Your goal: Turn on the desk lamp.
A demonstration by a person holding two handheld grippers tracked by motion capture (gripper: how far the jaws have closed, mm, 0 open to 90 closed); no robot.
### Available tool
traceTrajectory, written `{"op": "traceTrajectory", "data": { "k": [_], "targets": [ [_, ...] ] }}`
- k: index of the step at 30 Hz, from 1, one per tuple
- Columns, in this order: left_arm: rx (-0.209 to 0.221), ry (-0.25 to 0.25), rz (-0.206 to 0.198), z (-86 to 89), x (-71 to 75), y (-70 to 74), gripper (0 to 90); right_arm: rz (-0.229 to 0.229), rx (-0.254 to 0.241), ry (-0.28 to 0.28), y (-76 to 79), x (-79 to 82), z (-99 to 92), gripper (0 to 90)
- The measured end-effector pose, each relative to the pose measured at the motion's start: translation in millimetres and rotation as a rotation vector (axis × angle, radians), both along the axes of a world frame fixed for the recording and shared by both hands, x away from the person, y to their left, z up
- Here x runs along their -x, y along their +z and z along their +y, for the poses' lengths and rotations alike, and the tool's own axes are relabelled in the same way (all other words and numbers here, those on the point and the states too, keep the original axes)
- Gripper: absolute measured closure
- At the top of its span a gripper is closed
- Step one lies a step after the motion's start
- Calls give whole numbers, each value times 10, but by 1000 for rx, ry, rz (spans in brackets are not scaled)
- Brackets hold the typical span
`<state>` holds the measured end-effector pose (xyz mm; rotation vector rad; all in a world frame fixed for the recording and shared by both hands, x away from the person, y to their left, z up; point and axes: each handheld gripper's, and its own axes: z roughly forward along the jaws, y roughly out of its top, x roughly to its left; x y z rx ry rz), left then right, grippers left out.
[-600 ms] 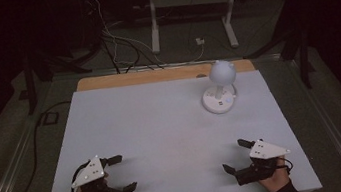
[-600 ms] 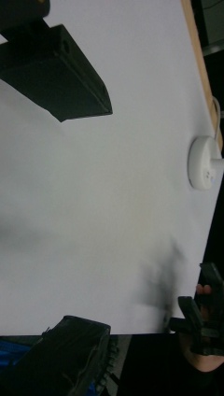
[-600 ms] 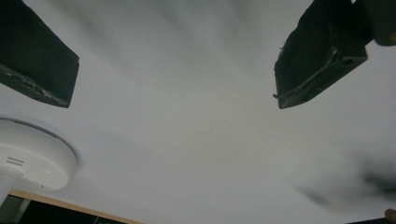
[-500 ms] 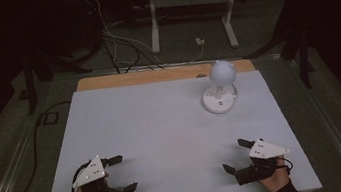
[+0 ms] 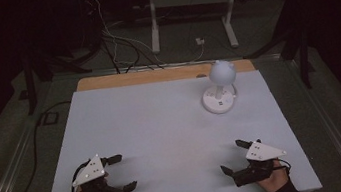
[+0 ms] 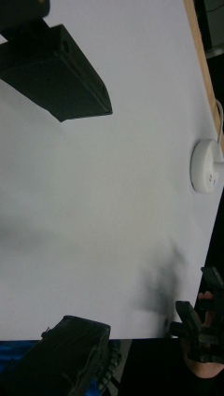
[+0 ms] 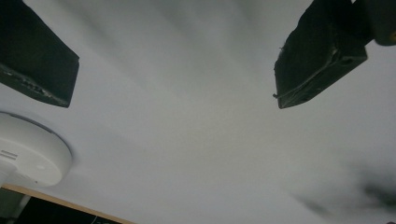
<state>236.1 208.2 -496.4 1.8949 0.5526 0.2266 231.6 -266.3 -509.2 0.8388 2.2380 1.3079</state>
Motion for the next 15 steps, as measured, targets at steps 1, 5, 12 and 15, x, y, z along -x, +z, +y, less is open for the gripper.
{"op": "traceTrajectory", "data": {
  "k": [1,5,12,15],
  "targets": [
    [-4,2,3,6,10,0,3,-1,3,-2,4,3,3,0],
    [-1,3,0,15,27,4,3,6,0,-3,19,11,9,0],
    [-4,-21,-3,1,54,6,3,-5,-6,-34,76,22,1,0],
    [3,-18,0,6,54,7,3,-3,-6,-44,79,28,2,0]
  ]
}}
